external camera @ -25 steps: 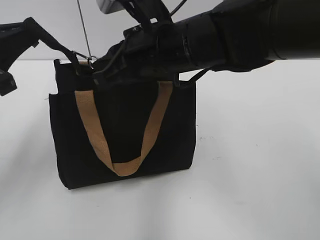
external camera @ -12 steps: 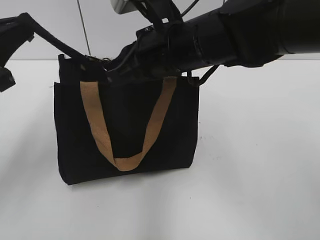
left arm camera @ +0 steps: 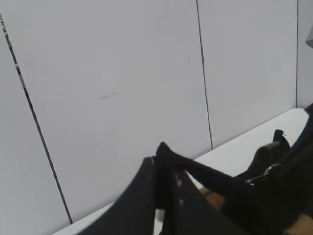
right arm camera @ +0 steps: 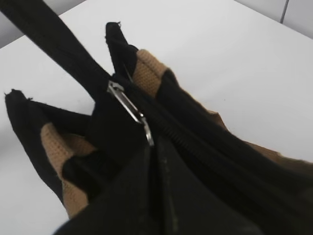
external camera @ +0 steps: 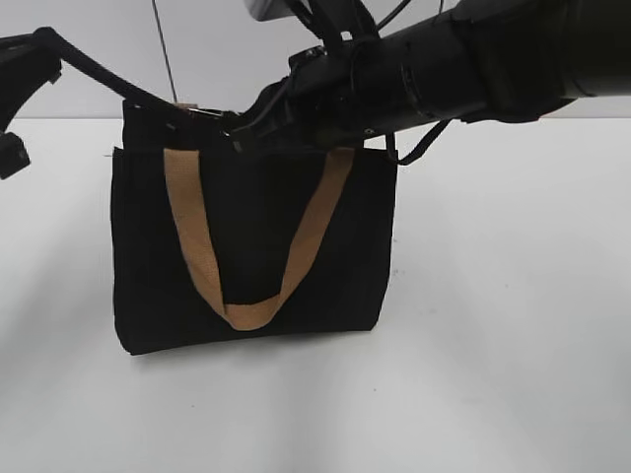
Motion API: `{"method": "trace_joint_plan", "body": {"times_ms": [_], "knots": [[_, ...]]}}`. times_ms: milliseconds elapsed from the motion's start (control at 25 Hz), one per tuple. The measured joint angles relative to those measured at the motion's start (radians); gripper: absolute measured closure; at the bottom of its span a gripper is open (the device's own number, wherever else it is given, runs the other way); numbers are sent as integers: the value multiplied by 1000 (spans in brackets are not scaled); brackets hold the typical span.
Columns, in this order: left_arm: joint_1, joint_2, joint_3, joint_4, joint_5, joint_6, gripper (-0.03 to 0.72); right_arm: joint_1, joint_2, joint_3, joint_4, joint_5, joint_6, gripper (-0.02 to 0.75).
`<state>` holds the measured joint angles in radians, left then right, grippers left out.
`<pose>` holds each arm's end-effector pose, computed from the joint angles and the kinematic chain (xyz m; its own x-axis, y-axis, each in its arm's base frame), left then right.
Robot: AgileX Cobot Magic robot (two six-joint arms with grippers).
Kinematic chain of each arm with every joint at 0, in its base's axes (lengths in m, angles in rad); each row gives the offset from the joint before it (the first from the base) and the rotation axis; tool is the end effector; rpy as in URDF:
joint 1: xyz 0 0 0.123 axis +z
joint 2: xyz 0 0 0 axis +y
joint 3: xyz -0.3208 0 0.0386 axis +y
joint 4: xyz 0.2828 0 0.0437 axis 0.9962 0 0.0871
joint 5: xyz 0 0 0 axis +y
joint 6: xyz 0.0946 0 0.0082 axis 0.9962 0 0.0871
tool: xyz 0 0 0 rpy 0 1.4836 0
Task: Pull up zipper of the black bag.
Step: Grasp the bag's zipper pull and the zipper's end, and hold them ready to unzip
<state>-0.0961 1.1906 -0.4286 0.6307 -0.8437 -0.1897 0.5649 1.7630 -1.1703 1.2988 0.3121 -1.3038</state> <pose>0.2315 -0.0643 0.2768 0.1956 0.2149 -0.9569 0.4899 0.8238 0.2852 0.3510 0.2558 0.2582 -0.4582 -0.3109 -0.8327 -0.7271 0.6699 0.1500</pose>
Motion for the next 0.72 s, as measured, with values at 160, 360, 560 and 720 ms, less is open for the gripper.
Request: {"method": "trace_joint_plan", "body": {"times_ms": [160,360,560,720], "knots": [[1,0,0,-23,19,1,680,-13,0,3,-11,-4,7,738],[20,0,0,-25,41,1,680,-16,0,3,-15,-6,8,738],[42,0,0,-23,50,1,680,-59,0,6,-20,2,36,738],[43,0,0,-15,53,3,680,-85,-6,6,-20,41,53,738]]}}
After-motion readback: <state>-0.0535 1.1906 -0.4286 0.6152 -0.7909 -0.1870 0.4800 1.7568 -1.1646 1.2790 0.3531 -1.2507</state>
